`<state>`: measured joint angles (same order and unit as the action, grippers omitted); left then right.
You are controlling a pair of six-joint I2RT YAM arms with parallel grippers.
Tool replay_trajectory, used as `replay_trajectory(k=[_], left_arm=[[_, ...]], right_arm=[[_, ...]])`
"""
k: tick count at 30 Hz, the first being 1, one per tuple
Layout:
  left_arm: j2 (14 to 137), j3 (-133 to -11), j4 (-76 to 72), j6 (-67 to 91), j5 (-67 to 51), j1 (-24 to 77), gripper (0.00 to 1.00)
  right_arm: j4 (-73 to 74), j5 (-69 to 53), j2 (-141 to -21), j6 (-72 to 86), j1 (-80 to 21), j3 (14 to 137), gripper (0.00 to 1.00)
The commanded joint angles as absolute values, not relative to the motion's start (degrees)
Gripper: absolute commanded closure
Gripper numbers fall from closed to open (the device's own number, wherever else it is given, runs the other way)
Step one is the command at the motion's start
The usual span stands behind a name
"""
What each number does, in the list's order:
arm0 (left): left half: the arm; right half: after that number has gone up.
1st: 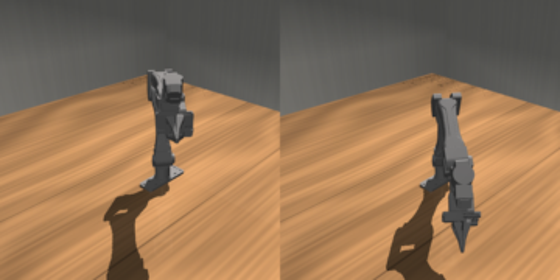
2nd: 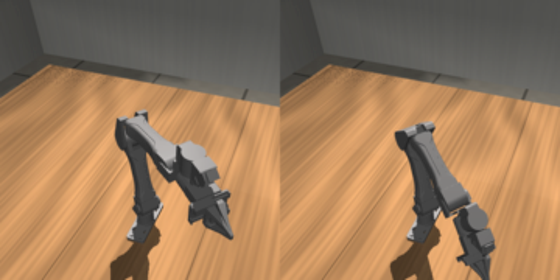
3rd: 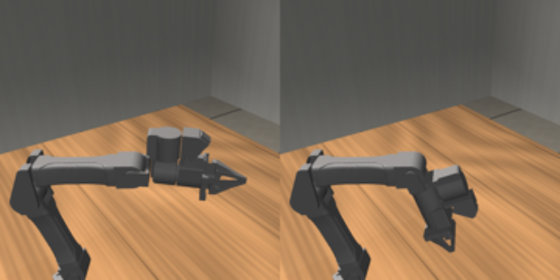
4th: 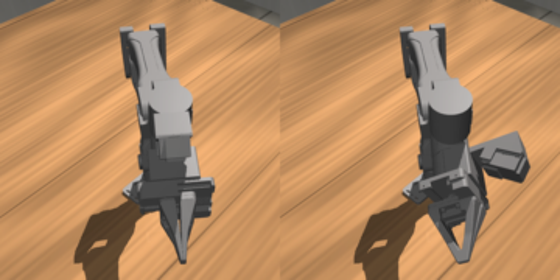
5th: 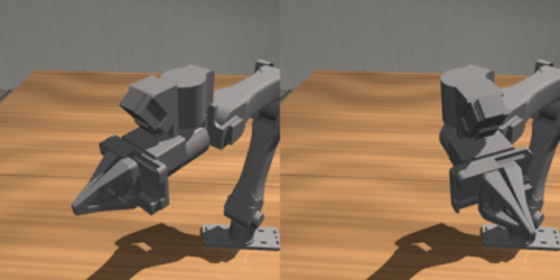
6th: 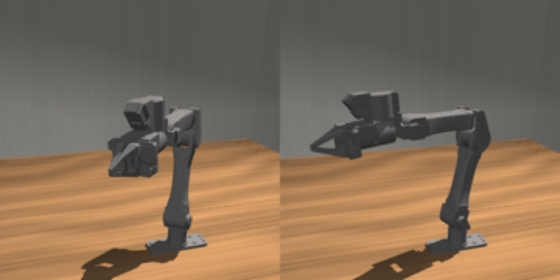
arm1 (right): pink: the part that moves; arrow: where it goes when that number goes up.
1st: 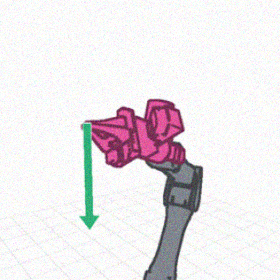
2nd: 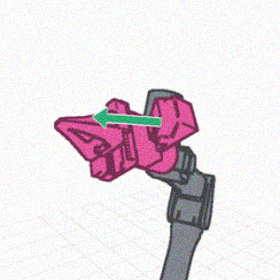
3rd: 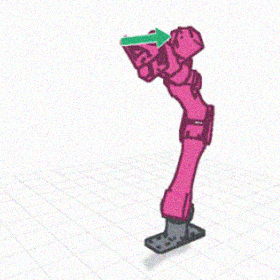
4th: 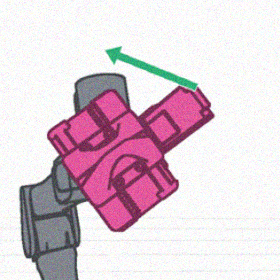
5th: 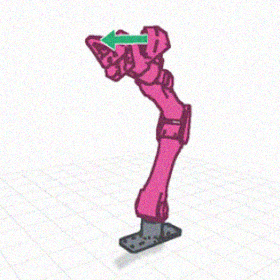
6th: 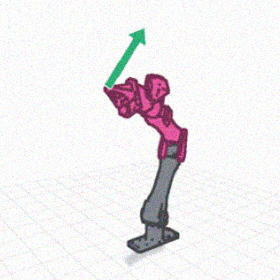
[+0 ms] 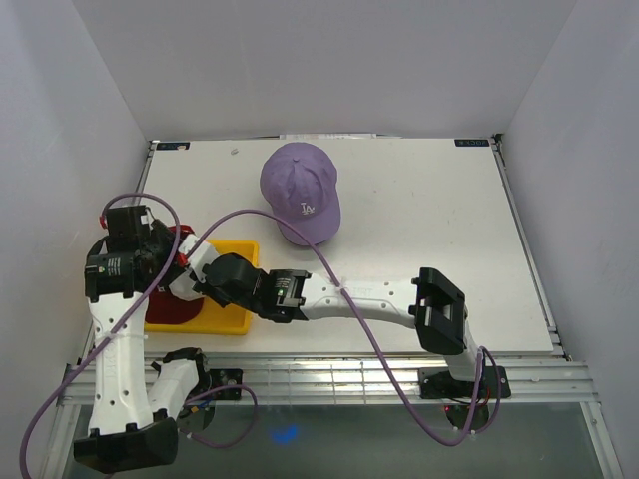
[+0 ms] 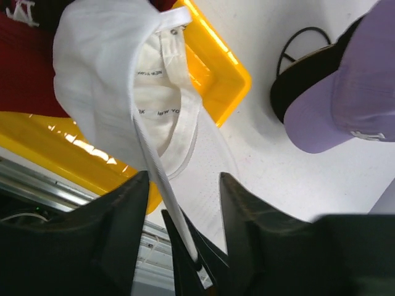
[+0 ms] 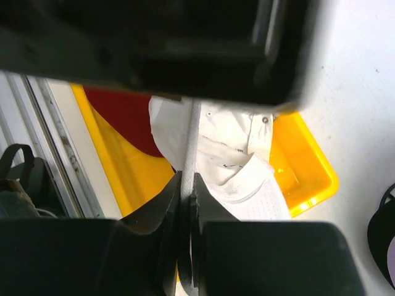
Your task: Stack the hats
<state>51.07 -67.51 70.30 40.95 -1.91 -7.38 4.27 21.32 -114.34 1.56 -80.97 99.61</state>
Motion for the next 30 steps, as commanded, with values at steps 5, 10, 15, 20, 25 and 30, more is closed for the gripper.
replay_trajectory(k=[5, 10, 15, 20, 25, 30], left_arm=[[49.0, -73.9, 66.4, 39.8, -4.7, -7.2, 0.3], [50.5, -79.9, 65.0, 40.4, -4.0, -7.2, 0.28], [53.9, -88.2, 63.7, 41.9, -3.3, -7.2, 0.27], [56.6, -96.8, 59.9, 43.0, -6.1, -7.3, 0.28], [57.4, -100.7, 59.2, 42.3, -8.1, -7.2, 0.29], [54.7, -97.6, 57.4, 41.6, -10.4, -7.3, 0.29]], right_arm=[[6.6, 23.4, -109.9, 3.8, -80.6, 99.8, 0.92], [7.7, 23.1, -108.5, 6.4, -80.1, 100.7, 0.92], [8.9, 20.4, -106.8, 10.5, -78.0, 100.5, 0.92], [7.7, 13.3, -102.7, 18.0, -73.8, 97.3, 0.92], [3.3, 5.7, -95.6, 25.4, -68.6, 91.3, 0.92], [-4.8, -1.6, -90.5, 36.4, -62.5, 86.1, 0.92]])
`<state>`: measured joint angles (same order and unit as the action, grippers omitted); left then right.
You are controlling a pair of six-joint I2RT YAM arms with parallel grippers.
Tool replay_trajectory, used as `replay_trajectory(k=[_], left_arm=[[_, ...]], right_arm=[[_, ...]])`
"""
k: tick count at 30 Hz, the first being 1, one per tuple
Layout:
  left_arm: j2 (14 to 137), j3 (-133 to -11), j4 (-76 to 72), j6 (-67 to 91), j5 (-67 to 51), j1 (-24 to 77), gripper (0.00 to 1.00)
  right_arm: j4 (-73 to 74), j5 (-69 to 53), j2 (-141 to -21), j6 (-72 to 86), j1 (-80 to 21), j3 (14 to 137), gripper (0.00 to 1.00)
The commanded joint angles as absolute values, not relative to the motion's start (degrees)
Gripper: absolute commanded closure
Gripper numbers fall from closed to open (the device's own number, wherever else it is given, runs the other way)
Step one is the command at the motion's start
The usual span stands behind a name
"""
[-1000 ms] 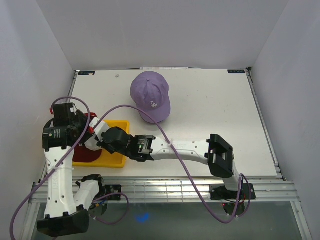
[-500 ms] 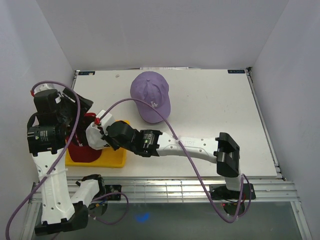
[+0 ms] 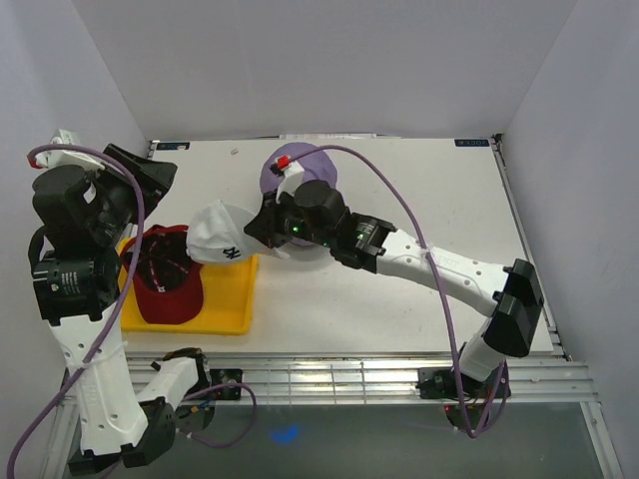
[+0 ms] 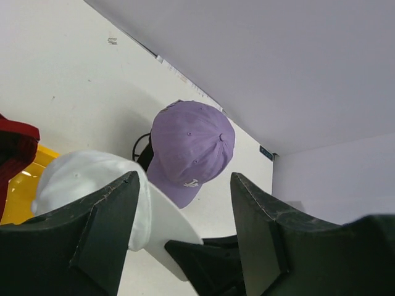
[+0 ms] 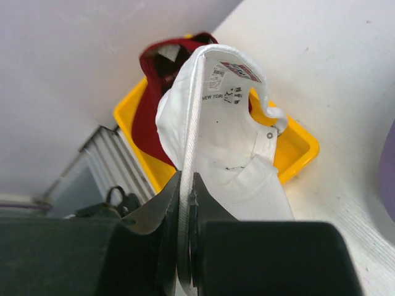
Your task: Stack the hats
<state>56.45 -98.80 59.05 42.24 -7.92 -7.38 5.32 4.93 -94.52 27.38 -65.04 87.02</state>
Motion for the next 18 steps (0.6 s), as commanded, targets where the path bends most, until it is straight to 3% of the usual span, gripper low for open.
replay_trajectory(k=[1, 10, 15, 18], left_arm=[[54.2, -97.0, 57.3, 41.2, -11.0, -7.2, 0.29], [45.4, -83.3, 57.1, 42.4, -11.3, -7.3, 0.3], [42.8, -79.0, 57.4, 42.7, -11.4, -6.7, 0.31], [41.8, -76.7, 57.4, 43.0, -10.9, -6.2, 0.31]], right_arm=[[-5.8, -3.5, -89.7, 37.8, -60.5, 85.9, 0.92], [-22.0, -6.9, -87.5, 57.5, -47.5, 84.4, 0.92], [-27.7, -4.3, -87.9, 70.6, -40.7, 84.4, 0.92], [-34.3, -0.3, -86.4, 78.6, -38.3, 78.4, 0.92]])
